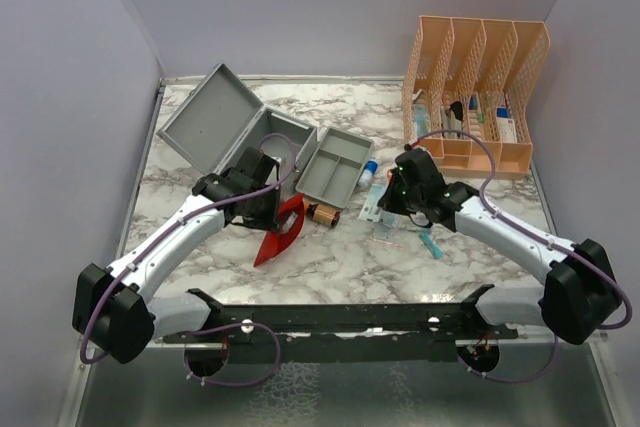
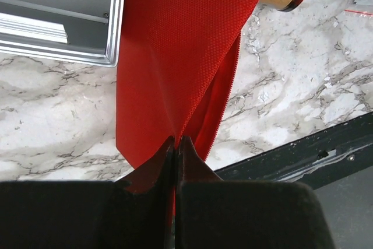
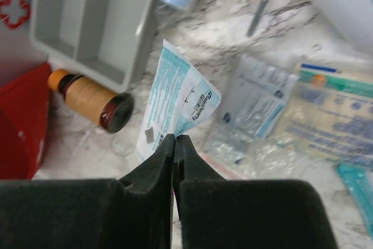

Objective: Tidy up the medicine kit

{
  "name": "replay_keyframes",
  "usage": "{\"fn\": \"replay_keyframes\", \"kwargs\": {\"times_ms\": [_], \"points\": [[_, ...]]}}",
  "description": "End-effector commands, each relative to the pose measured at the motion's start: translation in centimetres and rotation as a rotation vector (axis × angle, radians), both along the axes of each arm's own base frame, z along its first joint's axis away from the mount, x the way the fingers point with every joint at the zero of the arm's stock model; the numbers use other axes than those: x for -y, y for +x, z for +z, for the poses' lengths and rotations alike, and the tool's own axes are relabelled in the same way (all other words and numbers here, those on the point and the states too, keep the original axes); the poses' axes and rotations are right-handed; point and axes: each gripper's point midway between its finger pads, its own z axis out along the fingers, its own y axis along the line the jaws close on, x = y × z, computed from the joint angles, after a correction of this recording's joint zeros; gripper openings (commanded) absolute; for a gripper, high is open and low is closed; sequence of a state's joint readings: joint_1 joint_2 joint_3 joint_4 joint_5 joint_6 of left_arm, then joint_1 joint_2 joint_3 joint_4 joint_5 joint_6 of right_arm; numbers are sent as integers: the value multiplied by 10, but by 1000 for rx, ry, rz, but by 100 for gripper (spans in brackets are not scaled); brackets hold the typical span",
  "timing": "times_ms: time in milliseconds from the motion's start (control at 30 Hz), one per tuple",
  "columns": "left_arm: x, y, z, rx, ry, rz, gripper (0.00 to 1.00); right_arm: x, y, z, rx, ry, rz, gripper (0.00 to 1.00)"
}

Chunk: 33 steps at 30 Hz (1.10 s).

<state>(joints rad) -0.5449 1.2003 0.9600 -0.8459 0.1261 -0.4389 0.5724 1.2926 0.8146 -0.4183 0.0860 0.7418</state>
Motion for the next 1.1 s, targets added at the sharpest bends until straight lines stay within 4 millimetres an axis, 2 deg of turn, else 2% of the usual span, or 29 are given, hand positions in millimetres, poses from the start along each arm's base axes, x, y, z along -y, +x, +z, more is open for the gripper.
{"fn": "replay_keyframes", "kwargs": {"times_ms": [0, 300, 533, 767, 867, 1067], "points": [[9, 2, 1, 31, -57, -5, 0, -36, -23, 31, -8, 76, 49, 1], [17, -8, -16, 23, -117, -61, 0, -124, -76, 42, -46, 205, 137, 1], [20, -9, -16, 44, -145, -48, 0, -162, -97, 31, -109, 249, 98, 1], [33, -3, -2, 75, -241, -6, 0, -186, -101, 23, -162, 342, 81, 1], [36, -2, -3, 73, -256, -5, 0, -194, -95, 11, -182, 320, 44, 1], [35, -5, -9, 56, -255, -1, 0, -198, -76, 9, -123, 275, 6, 1]]}}
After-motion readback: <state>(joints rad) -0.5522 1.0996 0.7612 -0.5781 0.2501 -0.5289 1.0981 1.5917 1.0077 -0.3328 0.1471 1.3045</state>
